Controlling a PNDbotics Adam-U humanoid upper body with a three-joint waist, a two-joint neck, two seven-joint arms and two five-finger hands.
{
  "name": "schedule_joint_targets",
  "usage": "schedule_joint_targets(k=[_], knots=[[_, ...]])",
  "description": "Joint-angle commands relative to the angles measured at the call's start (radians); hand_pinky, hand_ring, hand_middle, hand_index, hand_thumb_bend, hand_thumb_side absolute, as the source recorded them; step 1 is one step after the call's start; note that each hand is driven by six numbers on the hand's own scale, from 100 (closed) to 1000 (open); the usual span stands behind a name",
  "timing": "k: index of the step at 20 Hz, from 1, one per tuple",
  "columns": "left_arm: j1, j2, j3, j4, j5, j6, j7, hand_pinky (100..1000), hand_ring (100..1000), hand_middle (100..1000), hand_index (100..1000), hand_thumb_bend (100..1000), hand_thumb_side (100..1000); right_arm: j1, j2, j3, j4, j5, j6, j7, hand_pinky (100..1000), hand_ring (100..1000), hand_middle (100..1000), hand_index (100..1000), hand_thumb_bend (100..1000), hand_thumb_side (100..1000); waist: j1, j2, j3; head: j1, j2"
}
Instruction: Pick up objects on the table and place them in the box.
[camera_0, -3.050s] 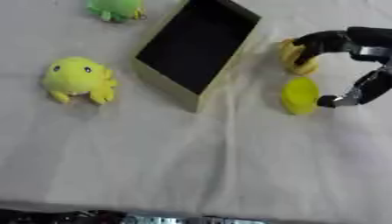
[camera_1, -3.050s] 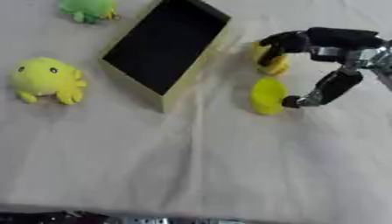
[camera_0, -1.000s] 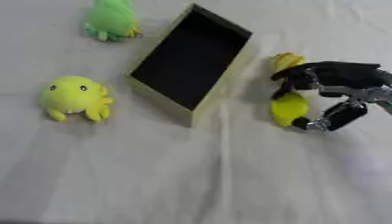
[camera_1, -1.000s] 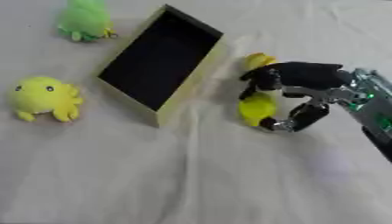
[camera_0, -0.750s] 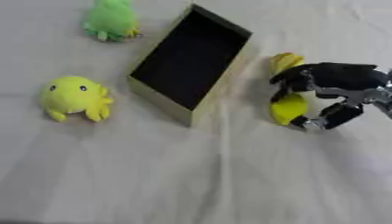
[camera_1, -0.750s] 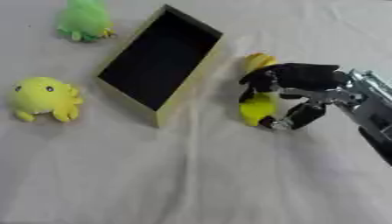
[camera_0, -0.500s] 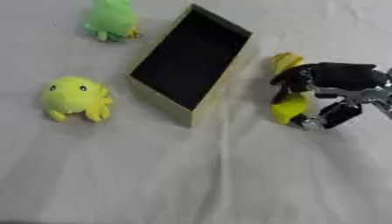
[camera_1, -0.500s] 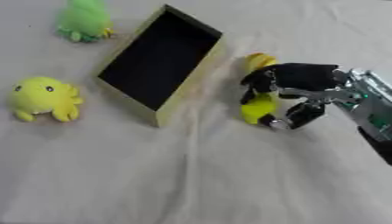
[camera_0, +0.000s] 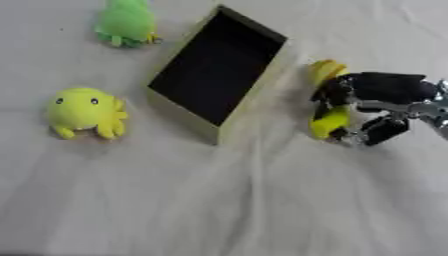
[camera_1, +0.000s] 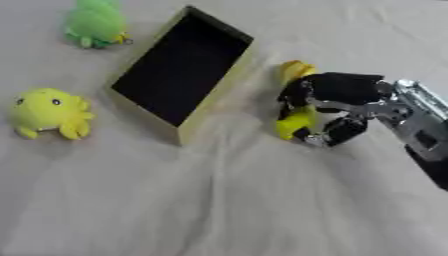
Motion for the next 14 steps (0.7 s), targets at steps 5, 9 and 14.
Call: schedule_joint_targets(k=[5, 9, 14], knots=[[-0.008, 0.019, -0.003, -0.018, 0.005, 0.000, -0.009, 671, 667, 639, 813, 364, 547, 0.020, -0.042, -0.013, -0.046, -0.050, 0.004, -0.046, 828, 798, 341, 556, 100, 100, 0.006, -0.022, -0.005, 0.000, -0.006], [-0.007, 0.023, -0.003, -0.018, 0.005, 0.000, -0.009, 671, 666, 638, 813, 364, 546, 0.035, -0.067, -0.032, -0.106, -0.086, 0.011, -0.068, 821, 789, 317, 522, 100, 100, 0.006, -0.024, -0.007, 0.002, -0.002], [-0.007, 0.030, -0.003, -0.018, 0.004, 0.001, -0.009, 672, 666, 639, 813, 363, 544, 0.053, -0.106, -0.064, -0.188, -0.143, 0.027, -0.087, 814, 782, 296, 501, 100, 100, 0.005, -0.029, -0.010, 0.004, 0.002]])
